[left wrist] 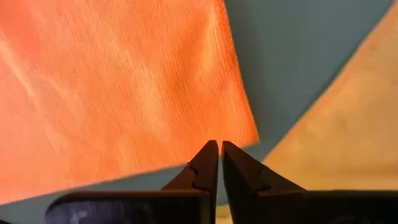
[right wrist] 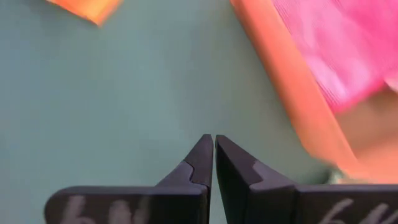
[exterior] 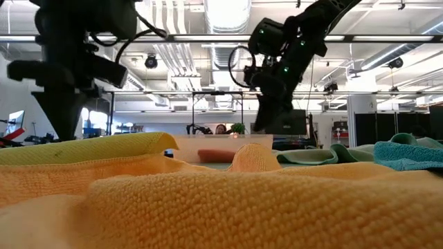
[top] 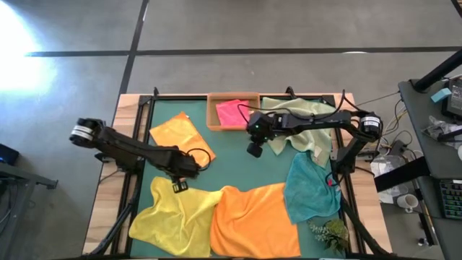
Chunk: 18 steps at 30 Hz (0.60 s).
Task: Fold microfiber towels
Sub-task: Fold the top orange towel
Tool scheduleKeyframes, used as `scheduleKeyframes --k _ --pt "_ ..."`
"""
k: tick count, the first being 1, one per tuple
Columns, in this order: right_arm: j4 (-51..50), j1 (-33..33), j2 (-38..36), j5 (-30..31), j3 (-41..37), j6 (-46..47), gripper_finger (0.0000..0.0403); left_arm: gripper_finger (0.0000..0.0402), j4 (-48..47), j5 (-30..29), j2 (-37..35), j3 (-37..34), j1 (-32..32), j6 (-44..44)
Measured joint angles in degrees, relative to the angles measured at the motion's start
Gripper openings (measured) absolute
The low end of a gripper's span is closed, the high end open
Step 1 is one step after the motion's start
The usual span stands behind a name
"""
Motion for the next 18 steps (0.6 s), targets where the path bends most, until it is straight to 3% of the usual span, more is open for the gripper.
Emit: scheduleKeyframes --k 7,11,18 --pt "10.5 0.0 0.0 -9.2 0.0 -0.2 0.0034 0.0028 -0.8 0.4 -3.2 0.4 0.0 0.0" --pt "12.9 0.0 0.0 -10.6 0.3 -1.7 0.0071 0.0073 -5.8 0.5 -3.6 2.0 0.0 0.0" --pt "13.4 0.0 3.1 -10.6 7.5 -15.9 0.0127 0.0158 -11.4 3.6 -3.6 3.1 -0.1 -4.9"
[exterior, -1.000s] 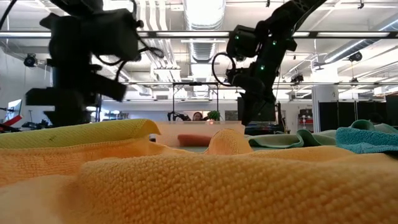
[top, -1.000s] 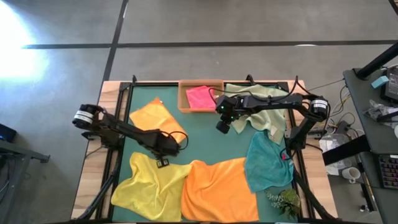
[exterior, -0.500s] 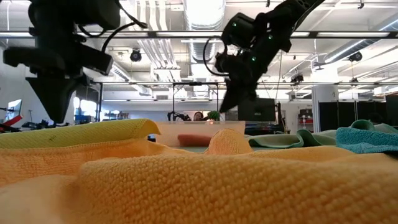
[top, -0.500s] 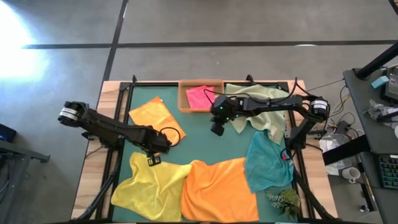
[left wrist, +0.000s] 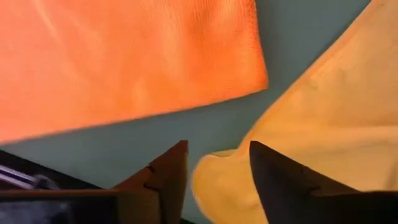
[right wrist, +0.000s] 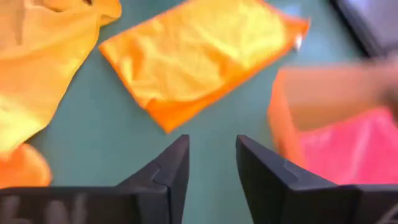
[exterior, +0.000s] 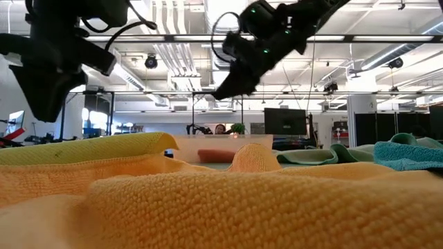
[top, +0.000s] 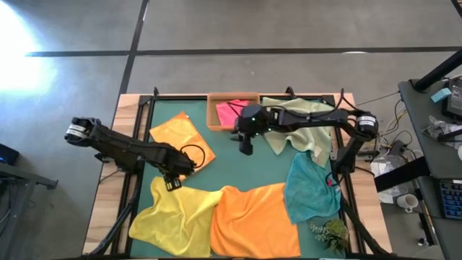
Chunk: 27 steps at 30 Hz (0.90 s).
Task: Fold microfiber towels
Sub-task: Fold the top orange towel
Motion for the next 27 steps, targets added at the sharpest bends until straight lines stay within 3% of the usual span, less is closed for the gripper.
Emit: scheduleKeyframes --k 4,9,13,22,27 --pt "-0.3 0.0 3.1 -1.2 4.5 -6.8 0.0138 0.0174 4.7 -0.1 -0.1 -1.3 -3.6 -3.0" --pt "-0.6 0.0 6.8 -7.8 7.8 -16.6 0.0139 0.0175 11.8 -9.3 -0.1 -2.7 -10.6 -4.2" --pt "-0.4 0.2 10.6 -12.8 10.1 -19.8 0.0139 0.0175 11.8 -14.7 0.7 -3.7 -13.1 -7.3" --pt "-1.0 3.0 19.0 -13.4 16.7 -23.1 0.0139 0.0175 20.8 -15.0 3.2 -7.7 -13.3 -9.6" --pt "-4.2 4.4 22.3 -13.4 20.0 -26.9 0.0139 0.0175 21.3 -16.5 4.6 -8.5 -13.3 -9.7"
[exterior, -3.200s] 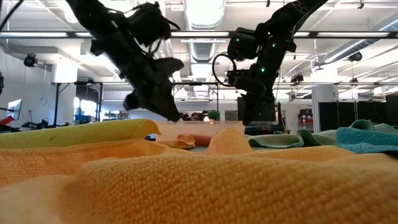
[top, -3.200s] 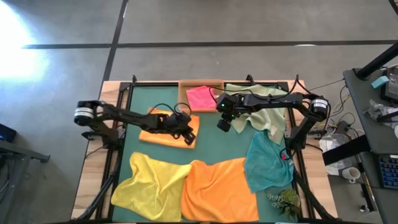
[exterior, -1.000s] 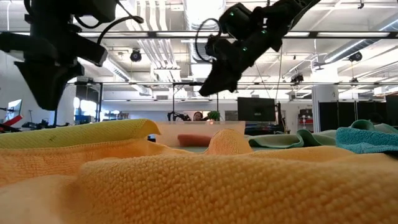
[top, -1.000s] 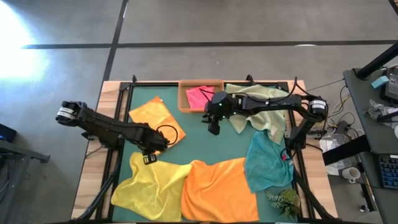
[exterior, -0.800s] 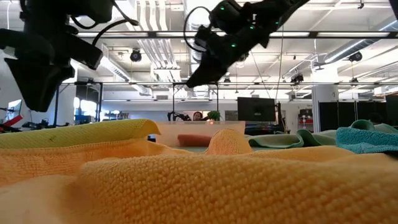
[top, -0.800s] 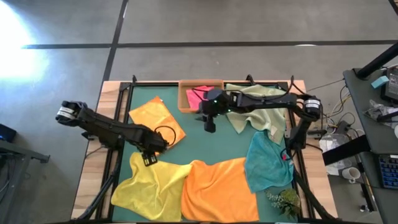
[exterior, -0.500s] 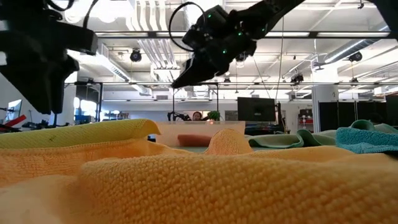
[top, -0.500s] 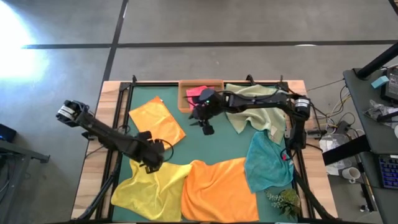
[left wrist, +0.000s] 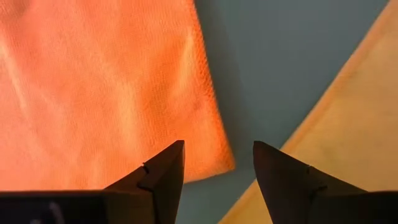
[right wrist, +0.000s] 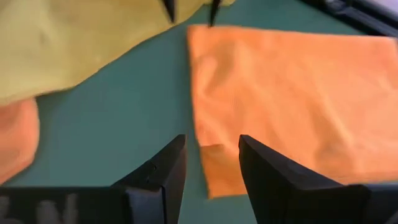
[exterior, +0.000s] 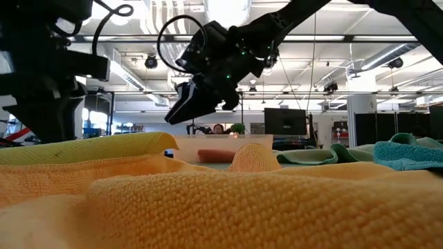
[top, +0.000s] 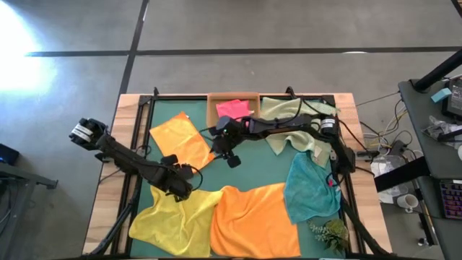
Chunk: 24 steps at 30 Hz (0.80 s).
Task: Fold microfiber towels
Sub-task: Fold the top orange towel
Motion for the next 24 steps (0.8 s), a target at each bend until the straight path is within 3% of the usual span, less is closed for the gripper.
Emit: scheduleKeyframes --k 6,13,24 --pt "0.5 0.3 3.2 0.0 2.3 -0.5 0.0139 0.0175 6.9 -0.5 3.3 -3.1 0.1 1.1" --pt "-0.1 0.4 7.0 0.0 5.1 -0.6 0.0139 0.0175 6.6 -1.1 6.8 -3.1 0.2 -3.4" --pt "-1.1 0.4 11.7 0.6 8.3 -1.5 0.0139 0.0175 5.8 -2.7 5.3 -3.2 0.3 -3.6"
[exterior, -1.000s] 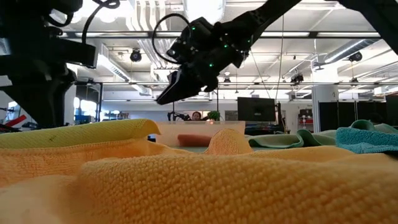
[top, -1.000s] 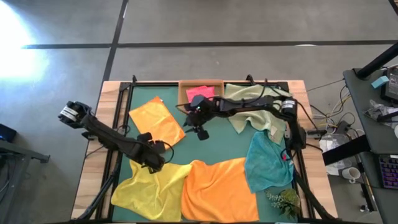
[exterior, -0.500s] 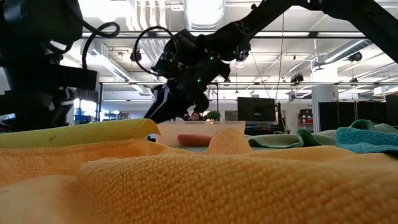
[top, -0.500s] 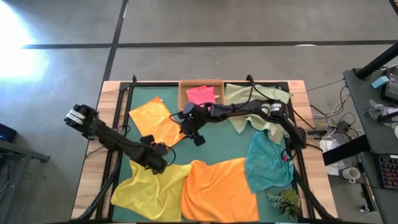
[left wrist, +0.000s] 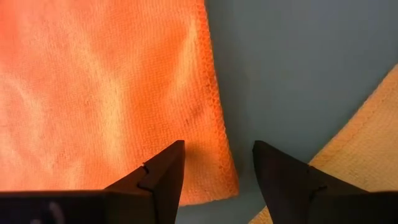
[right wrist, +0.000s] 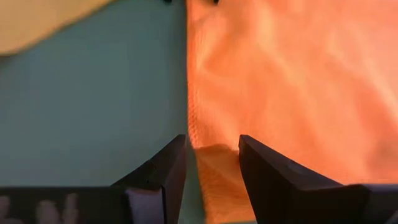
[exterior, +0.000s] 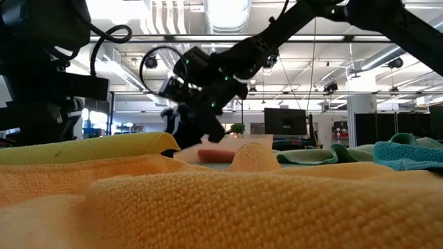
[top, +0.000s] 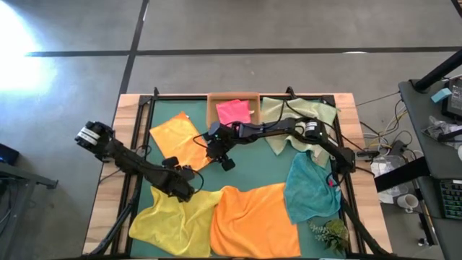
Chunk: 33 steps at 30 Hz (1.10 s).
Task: Fold microfiber towels
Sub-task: Fold the top orange towel
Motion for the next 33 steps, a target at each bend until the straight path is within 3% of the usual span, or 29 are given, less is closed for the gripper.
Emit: scheduleKeyframes --k 9,18,23,29,33 --pt "-3.3 0.0 2.6 3.2 1.8 0.2 0.0139 0.0175 -7.6 -2.6 -1.4 1.5 0.2 0.2" --pt "-4.1 0.0 2.8 4.9 2.5 3.4 0.0136 0.0175 -7.3 -3.6 -1.2 -1.4 0.2 0.2" --pt "-4.4 0.1 2.8 6.3 2.8 3.8 0.0101 0.0175 -5.2 -4.0 -1.3 -2.5 0.1 0.7" --pt "-4.2 0.1 2.9 7.5 2.8 6.8 0.0024 0.0174 -4.9 -3.6 -1.5 -2.9 0.1 0.3" --pt "-5.1 0.1 2.4 7.9 2.9 8.4 0.0011 0.0145 -4.9 -2.8 -1.4 -2.4 0.2 0.3"
